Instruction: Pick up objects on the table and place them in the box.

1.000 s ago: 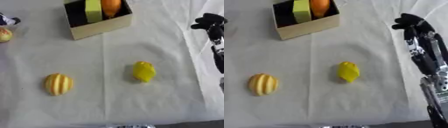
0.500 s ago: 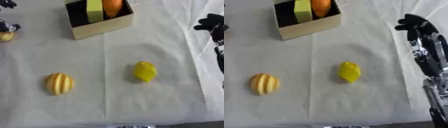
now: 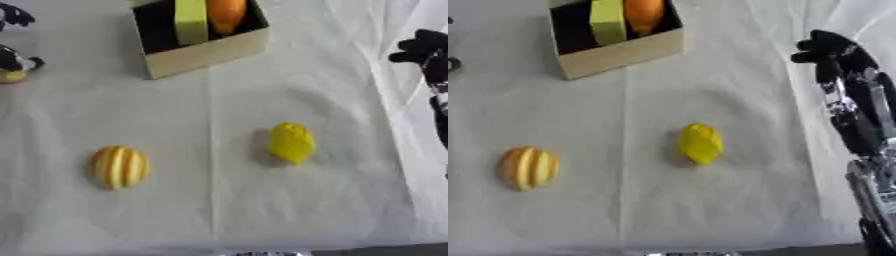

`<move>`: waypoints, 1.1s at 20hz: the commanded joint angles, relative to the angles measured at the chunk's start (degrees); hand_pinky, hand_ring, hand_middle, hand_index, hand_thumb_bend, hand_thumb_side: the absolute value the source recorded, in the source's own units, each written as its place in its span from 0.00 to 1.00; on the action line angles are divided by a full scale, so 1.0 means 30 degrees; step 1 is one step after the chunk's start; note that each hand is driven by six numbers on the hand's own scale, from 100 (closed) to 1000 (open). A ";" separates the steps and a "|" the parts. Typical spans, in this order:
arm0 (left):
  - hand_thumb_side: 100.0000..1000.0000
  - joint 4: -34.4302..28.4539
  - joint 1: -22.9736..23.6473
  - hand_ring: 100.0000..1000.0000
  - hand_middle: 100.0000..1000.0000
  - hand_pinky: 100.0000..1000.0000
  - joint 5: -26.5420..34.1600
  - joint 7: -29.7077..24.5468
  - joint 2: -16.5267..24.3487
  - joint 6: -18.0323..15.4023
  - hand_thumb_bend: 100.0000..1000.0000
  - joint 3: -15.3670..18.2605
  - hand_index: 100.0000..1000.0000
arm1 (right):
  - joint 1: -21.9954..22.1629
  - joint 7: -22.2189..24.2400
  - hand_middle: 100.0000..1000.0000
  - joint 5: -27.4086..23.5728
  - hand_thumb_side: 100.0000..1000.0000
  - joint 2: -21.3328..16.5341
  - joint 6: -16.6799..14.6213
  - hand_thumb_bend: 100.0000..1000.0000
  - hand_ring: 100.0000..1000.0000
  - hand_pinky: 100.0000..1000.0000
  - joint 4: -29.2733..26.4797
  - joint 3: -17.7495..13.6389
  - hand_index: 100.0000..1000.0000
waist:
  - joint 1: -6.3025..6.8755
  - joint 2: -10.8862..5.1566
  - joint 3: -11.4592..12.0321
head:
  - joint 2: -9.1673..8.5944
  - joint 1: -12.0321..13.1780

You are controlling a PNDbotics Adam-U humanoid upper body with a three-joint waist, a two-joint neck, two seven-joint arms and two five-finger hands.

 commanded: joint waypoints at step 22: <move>0.00 -0.2088 0.0572 0.91 0.78 0.84 0.0468 -0.3521 0.1826 -0.1224 0.57 -0.1060 0.88 | 0.0638 -0.0192 0.70 -0.0012 0.66 -0.0234 0.0024 0.00 0.71 0.98 -0.0324 -0.0234 0.84 | -0.0191 -0.1026 0.0911 | 0.0078 -0.0291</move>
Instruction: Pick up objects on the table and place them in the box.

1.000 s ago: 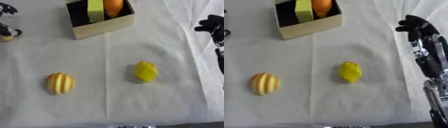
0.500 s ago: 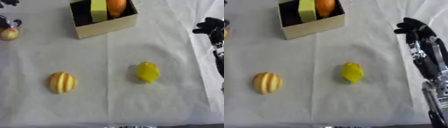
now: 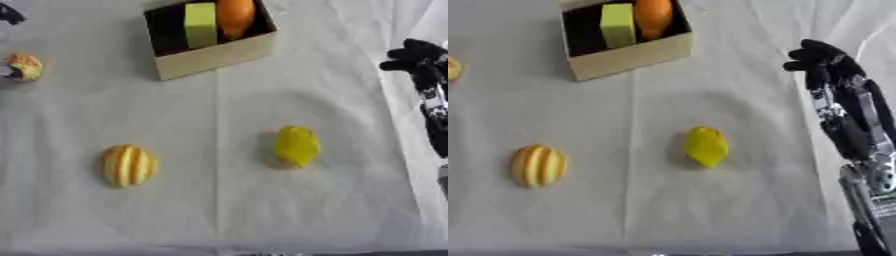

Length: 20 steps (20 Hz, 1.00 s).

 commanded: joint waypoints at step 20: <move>0.00 -0.0912 -0.0342 0.73 0.56 0.71 0.0947 0.1875 0.0155 0.0206 0.04 0.0303 0.56 | -0.0024 0.0027 0.70 0.0026 0.66 -0.0011 0.0214 0.00 0.71 0.99 -0.0324 -0.0113 0.84 | -0.0275 -0.0638 -0.0066 | 0.0077 0.0009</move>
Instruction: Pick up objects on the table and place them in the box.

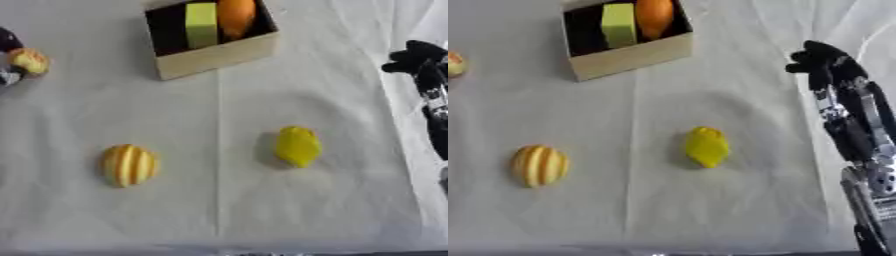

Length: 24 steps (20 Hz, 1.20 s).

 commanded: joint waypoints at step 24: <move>0.09 -0.4777 -0.3322 0.68 0.57 0.72 0.5158 -0.0113 -0.5110 -0.1834 0.00 -0.2246 0.59 | -0.0629 0.0353 0.70 -0.0541 0.66 -0.0435 -0.0258 0.00 0.71 0.99 -0.0324 0.0083 0.84 | -0.0278 -0.0495 -0.0624 | 0.0077 0.0298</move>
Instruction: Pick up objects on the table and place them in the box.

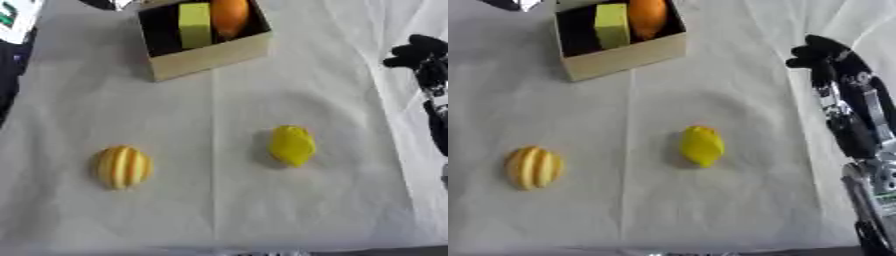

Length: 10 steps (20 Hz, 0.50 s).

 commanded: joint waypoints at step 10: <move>0.00 0.1934 -0.0508 0.75 0.65 0.75 -0.1422 0.0530 -0.0920 -0.0070 0.00 0.0527 0.70 | -0.0455 0.0165 0.70 -0.0263 0.66 -0.0099 0.0089 0.00 0.71 0.99 -0.0324 0.0039 0.84 | -0.0239 -0.0275 -0.0283 | 0.0077 0.0336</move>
